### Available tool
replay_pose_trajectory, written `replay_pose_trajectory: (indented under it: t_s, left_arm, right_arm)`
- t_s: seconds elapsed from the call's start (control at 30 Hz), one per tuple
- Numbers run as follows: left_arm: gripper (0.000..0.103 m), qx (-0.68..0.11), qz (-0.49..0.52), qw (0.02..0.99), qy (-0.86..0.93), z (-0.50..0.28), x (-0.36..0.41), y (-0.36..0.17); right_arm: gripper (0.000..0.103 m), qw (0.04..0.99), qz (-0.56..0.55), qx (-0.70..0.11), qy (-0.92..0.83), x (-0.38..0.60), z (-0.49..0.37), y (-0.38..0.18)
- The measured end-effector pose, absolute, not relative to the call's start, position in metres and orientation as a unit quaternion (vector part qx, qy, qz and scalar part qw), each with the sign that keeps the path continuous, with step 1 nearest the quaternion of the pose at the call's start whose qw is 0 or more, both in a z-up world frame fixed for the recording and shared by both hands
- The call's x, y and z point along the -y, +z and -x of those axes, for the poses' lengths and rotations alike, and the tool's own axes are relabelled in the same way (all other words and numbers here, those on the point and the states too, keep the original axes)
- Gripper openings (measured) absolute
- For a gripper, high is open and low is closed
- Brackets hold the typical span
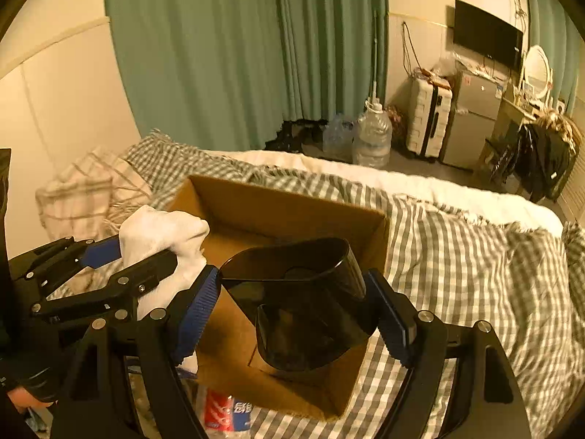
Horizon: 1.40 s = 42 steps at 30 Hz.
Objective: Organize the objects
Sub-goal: 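Carry the sock and black cup into the cardboard box while both grippers release them, then grasp the blue-and-white tissue pack with the left gripper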
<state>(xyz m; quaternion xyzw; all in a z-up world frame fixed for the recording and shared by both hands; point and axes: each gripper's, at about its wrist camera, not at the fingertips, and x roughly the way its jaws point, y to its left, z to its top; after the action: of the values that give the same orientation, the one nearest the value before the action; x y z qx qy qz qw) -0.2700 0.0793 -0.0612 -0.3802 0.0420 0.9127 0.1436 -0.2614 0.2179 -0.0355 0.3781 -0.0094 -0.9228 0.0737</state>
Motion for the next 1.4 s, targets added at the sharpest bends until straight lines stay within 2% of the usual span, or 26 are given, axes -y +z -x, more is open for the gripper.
replay_pose_trajectory:
  t_s: [0.1,0.13,0.17,0.2,0.27,0.47,0.67,0.9,1.13,1.4]
  left_arm:
    - [0.052,-0.029,0.393,0.140,0.908,0.270,-0.078,-0.068]
    - [0.057,-0.023,0.396,0.135,0.908,0.270,-0.077,-0.067]
    - [0.067,-0.018,0.398,0.130,0.908,0.268,-0.076,-0.065]
    - [0.073,-0.014,0.398,0.125,0.909,0.265,-0.076,-0.061]
    - [0.086,-0.017,0.387,0.121,0.914,0.258,-0.076,-0.050]
    - [0.099,-0.022,0.348,0.097,0.932,0.214,-0.065,0.003]
    - [0.103,-0.013,0.316,0.081,0.945,0.150,-0.050,0.043]
    - [0.103,-0.014,0.309,0.064,0.949,0.084,-0.041,0.039]
    - [0.103,-0.011,0.350,0.046,0.935,0.053,-0.039,-0.018]
    - [0.103,-0.002,0.431,0.033,0.902,0.048,-0.042,-0.112]
  right_arm:
    - [0.081,0.073,-0.371,0.021,-0.926,-0.226,0.260,-0.038]
    - [0.084,0.069,-0.365,0.025,-0.928,-0.230,0.259,-0.036]
    - [0.095,0.064,-0.362,0.028,-0.930,-0.235,0.259,-0.034]
    - [0.102,0.058,-0.359,0.030,-0.931,-0.238,0.257,-0.029]
    - [0.103,0.048,-0.351,0.030,-0.935,-0.245,0.250,-0.015]
    - [0.103,0.033,-0.322,0.032,-0.946,-0.264,0.205,0.042]
    - [0.103,0.023,-0.288,0.010,-0.957,-0.263,0.131,0.099]
    - [0.103,0.010,-0.287,-0.027,-0.958,-0.252,0.055,0.101]
    - [0.103,0.020,-0.314,-0.021,-0.949,-0.242,0.016,0.049]
    - [0.103,0.018,-0.369,-0.013,-0.929,-0.235,0.029,-0.033]
